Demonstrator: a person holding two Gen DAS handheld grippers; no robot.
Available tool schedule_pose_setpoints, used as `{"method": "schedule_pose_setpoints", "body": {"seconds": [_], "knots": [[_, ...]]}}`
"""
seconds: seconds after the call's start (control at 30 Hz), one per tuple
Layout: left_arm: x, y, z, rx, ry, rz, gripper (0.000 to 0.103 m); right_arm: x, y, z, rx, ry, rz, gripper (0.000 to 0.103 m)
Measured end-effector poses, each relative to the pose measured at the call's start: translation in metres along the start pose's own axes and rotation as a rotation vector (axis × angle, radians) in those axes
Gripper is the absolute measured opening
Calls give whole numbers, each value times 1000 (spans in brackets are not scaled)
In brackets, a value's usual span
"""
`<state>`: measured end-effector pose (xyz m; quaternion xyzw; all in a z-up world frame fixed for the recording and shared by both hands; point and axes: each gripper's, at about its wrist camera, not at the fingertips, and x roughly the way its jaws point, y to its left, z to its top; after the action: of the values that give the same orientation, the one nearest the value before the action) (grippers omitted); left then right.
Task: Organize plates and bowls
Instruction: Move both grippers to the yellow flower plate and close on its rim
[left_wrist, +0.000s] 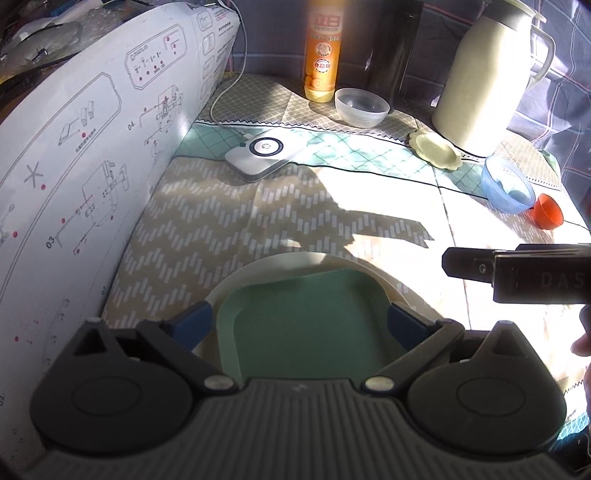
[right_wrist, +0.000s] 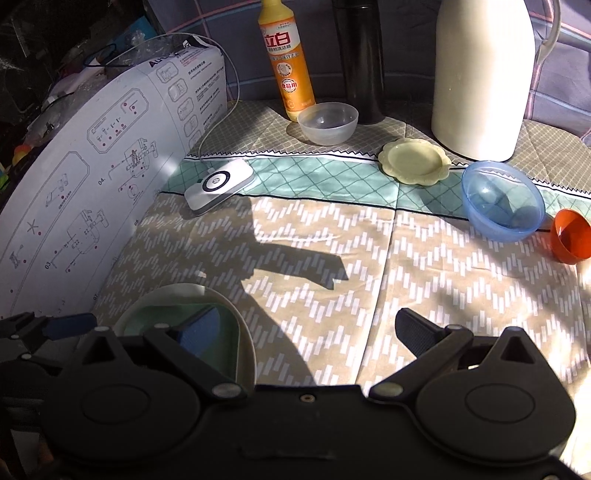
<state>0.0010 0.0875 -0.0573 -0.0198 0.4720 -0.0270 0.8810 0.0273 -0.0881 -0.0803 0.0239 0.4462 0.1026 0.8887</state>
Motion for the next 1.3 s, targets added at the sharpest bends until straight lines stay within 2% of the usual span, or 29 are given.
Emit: {"method": "schedule_pose_setpoints", "body": {"seconds": [0.33,0.47,0.63,0.73,0.8,0.83,0.9,1.0,1.2,1.3], "knots": [[34,-42,49,61,-14,-50,103,6,-58,35,118,-50,-45,103],[49,-62,65,99,-11,-61,103,11,-77,52,122,-60,-45,103],[71,-83,90,119,-6,-66,103,17,-104,96,114,-154,-66,101],[90,-94,110,109,-11,-69,103,35,-123,126,113,-155,-88,89],[105,-102,124,99,-11,-67,103,52,-137,145,129,-131,-80,74],[112,-106,131,93,-10,-70,103,62,-144,153,139,-113,-82,71],[126,-112,143,76,-6,-82,102,81,-154,163,154,-76,-81,58],[151,-120,160,34,23,-111,93,110,-167,172,171,-20,-87,45],[186,-133,171,9,59,-135,73,154,-185,173,204,68,-83,33],[197,-135,173,-13,71,-148,72,166,-188,171,207,94,-66,30]]}}
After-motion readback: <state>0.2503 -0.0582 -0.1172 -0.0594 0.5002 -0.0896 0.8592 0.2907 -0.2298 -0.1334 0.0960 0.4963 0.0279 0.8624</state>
